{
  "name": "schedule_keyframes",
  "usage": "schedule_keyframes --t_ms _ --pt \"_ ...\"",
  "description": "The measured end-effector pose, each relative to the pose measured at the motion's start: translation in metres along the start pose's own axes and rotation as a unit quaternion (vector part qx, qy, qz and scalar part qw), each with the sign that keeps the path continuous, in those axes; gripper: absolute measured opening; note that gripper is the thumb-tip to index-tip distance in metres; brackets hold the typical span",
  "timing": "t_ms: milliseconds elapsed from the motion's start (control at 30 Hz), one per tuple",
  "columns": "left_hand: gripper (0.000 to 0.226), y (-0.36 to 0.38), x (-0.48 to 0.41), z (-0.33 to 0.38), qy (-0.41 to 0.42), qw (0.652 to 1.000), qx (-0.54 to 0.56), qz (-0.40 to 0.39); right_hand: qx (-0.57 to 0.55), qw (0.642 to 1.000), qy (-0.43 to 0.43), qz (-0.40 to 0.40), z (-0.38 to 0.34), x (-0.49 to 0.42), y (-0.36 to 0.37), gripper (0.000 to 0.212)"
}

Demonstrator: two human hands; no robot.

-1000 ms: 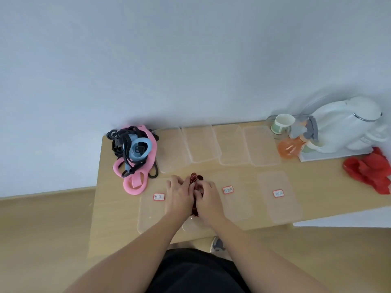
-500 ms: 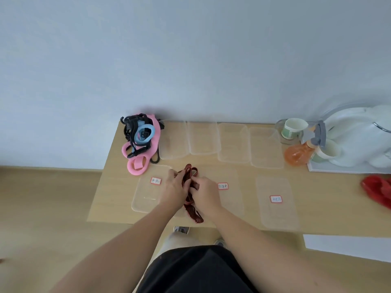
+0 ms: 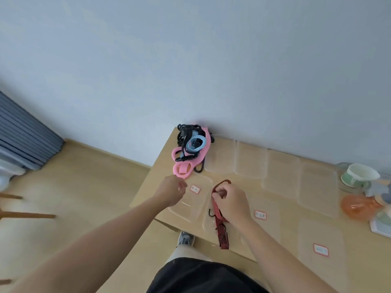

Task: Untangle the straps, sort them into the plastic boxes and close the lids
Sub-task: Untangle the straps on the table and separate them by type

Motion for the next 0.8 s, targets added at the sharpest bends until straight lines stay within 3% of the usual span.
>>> schedule_keyframes --t_ms 133,233,300,433,533,667,733,800 --pt "0.040 -0.034 -0.037 -0.011 -0.009 1.000 0.002 0.006 -0.072 0.991 0.020 -0.114 -0.043 -0.016 0.040 0.018" --pt "0.067 -0.031 -0.070 -0.025 -0.075 0.991 0.113 -0.020 -0.198 0.963 0.120 -0.137 -0.065 -0.038 0.068 0.022" --pt "0.069 -0.019 -0.083 -0.035 -0.115 0.970 0.212 -0.031 -0.304 0.925 0.184 -0.132 -0.077 -0.053 0.086 0.022" --pt "0.051 -0.008 -0.091 -0.050 -0.152 0.901 0.399 -0.075 -0.327 0.897 0.294 -0.045 -0.077 -0.076 0.100 0.019" --pt "0.044 -0.006 -0.089 -0.054 -0.151 0.827 0.512 -0.177 -0.320 0.880 0.352 0.005 -0.072 -0.080 0.099 0.011" --pt "0.032 -0.007 -0.083 -0.043 -0.105 0.746 0.579 -0.311 -0.333 0.855 0.398 0.013 -0.074 -0.077 0.101 0.009" --pt "0.033 -0.010 -0.084 -0.039 -0.086 0.728 0.589 -0.341 -0.337 0.835 0.434 0.013 -0.067 -0.076 0.102 0.020" --pt "0.033 -0.013 -0.087 -0.043 -0.079 0.733 0.579 -0.347 -0.357 0.819 0.448 0.011 -0.063 -0.074 0.101 0.022"
Point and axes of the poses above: each hand's wrist, its own x-axis away from the middle knuckle, its own y-axis out of the palm, z = x × y, the point moved 8 cm from there along -x, towards the middle knuckle, and after that the axes turned 3 degrees about x, right-handed, at the moved point
